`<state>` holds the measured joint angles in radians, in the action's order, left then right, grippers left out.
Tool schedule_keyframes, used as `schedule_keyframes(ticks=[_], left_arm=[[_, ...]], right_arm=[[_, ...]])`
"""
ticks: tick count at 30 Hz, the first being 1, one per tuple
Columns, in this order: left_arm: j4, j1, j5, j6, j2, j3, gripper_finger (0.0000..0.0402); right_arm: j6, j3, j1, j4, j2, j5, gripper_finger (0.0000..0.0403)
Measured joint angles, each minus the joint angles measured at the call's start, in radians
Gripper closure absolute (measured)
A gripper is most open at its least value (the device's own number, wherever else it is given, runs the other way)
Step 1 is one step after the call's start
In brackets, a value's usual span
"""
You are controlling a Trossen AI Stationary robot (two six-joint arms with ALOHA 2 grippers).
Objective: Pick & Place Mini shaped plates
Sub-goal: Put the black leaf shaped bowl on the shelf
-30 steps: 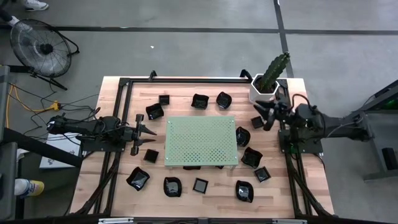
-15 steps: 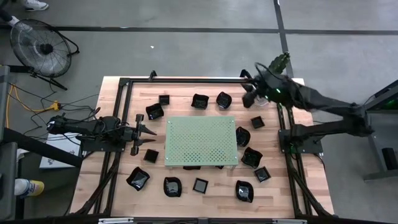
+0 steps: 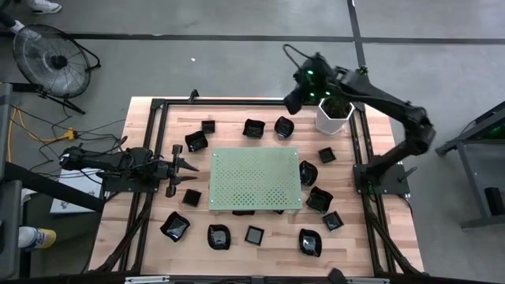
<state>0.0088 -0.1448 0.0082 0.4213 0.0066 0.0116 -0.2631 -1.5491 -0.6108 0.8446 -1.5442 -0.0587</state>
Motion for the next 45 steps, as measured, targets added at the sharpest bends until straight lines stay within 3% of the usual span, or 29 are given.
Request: schedule_keyframes(ticks=[10, 15, 20, 31, 37, 45], left_arm=[[0.000, 0.000, 0.000, 0.000, 0.000, 0.000, 0.0291], [0.000, 0.000, 0.000, 0.000, 0.000, 0.000, 0.0291], [0.000, 0.000, 0.000, 0.000, 0.000, 0.000, 0.0291], [0.000, 0.000, 0.000, 0.000, 0.000, 0.000, 0.0291], [0.000, 0.000, 0.000, 0.000, 0.000, 0.000, 0.0291], [0.000, 0.000, 0.000, 0.000, 0.000, 0.000, 0.0291]], right_arm=[[0.097, -0.022, -0.085, 0.082, -0.249, -0.122, 0.0276], [0.085, -0.022, -0.123, 0.094, -0.306, -0.108, 0.0276], [0.097, -0.023, -0.158, 0.095, -0.307, -0.116, 0.0276], [0.373, -0.023, -0.160, 0.131, -0.305, -0.101, 0.0276], [0.354, -0.019, -0.129, 0.123, -0.308, -0.011, 0.0276], [0.258, 0.031, -0.105, 0.121, -0.309, 0.004, 0.0271]])
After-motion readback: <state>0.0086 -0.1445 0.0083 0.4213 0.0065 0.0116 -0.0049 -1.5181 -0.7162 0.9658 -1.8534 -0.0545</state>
